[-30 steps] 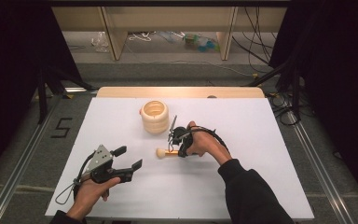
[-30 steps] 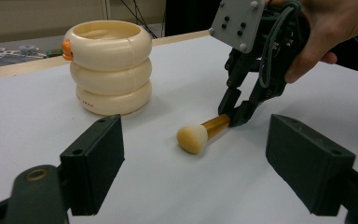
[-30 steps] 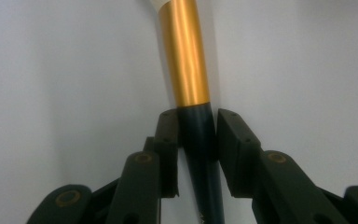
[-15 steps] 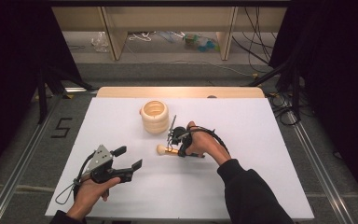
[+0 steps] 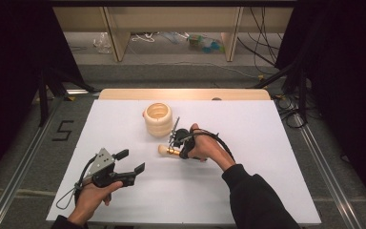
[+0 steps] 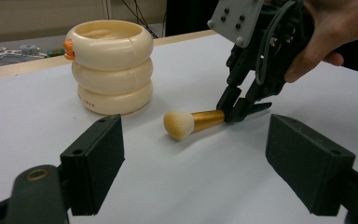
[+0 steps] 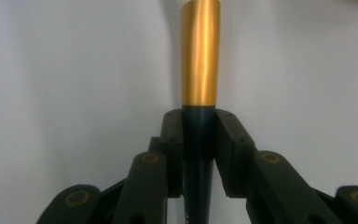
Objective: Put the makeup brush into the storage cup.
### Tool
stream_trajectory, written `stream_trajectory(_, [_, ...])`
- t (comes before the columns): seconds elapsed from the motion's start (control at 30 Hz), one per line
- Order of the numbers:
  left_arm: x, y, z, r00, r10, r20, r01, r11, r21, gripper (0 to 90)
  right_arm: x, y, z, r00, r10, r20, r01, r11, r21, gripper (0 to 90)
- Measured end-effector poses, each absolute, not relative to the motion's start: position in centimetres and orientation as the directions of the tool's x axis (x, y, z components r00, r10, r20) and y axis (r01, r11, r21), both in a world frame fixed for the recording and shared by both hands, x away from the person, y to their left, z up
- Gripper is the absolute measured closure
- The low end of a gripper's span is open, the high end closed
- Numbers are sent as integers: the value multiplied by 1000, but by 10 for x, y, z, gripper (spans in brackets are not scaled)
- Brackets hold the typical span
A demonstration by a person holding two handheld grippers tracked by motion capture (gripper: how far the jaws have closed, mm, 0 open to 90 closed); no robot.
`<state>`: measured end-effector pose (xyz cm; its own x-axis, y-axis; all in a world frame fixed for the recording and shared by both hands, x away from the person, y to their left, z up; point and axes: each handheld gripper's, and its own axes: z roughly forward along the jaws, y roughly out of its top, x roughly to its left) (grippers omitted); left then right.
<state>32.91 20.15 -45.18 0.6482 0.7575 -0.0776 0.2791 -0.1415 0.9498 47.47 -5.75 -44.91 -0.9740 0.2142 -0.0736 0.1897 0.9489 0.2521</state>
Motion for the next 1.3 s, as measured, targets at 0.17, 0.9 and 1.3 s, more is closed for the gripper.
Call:
stream_trajectory(0.17, [329, 202, -452, 648, 758, -74, 276, -144, 950, 193, 473, -64, -436, -958, 279, -70, 237, 904, 356, 747])
stream_trajectory(0.9, [329, 202, -452, 648, 758, -73, 275, -144, 951, 193, 480, -82, -413, -909, 415, -17, 258, 595, 761, 748])
stream_trajectory(1.3, [329, 202, -451, 645, 761, -71, 279, -147, 949, 193, 484, -86, -404, -890, 450, 69, 275, 412, 869, 749])
